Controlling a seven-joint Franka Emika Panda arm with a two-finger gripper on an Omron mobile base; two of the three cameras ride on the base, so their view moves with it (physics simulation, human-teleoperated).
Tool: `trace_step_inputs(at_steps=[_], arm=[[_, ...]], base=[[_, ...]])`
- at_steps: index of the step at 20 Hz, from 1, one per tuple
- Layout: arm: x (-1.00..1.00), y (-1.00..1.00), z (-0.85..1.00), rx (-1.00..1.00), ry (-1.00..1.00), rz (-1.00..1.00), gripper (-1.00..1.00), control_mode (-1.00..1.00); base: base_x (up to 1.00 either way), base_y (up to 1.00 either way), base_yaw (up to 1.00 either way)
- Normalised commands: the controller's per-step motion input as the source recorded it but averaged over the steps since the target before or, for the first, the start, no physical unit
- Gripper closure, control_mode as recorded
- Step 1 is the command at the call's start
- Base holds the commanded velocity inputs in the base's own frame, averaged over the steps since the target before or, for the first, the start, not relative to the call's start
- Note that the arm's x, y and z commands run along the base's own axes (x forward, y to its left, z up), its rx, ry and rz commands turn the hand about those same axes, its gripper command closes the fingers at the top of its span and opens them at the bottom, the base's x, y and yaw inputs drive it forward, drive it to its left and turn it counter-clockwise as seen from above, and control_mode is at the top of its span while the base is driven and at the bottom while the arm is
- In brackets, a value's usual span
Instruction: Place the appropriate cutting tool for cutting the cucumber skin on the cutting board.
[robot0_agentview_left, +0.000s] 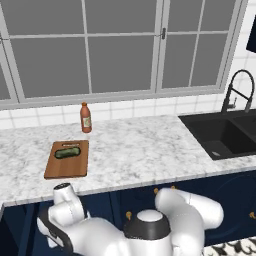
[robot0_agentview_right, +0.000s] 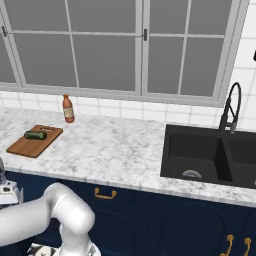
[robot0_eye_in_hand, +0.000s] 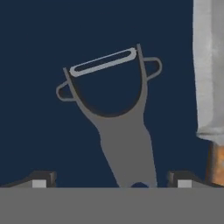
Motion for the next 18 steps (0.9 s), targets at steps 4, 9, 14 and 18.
trace_step_inputs(at_steps=[4, 9, 14, 18], arm=[[0.39, 0.0, -0.28, 0.0, 0.0, 0.0, -1.0, -1.0], [0.13, 0.0, -0.51, 0.0, 0.0, 0.0, -1.0, -1.0], [-0.18, -0.01, -0.35, 0.02, -0.03, 0.0, -1.0, -1.0], [-0.65, 0.0, -0.26, 0.07, -0.1, 0.01, -1.0, -1.0]], base=[[0.0, 0.0, 0.0], [0.0, 0.0, 0.0], [0.0, 0.0, 0.0], [0.0, 0.0, 0.0]])
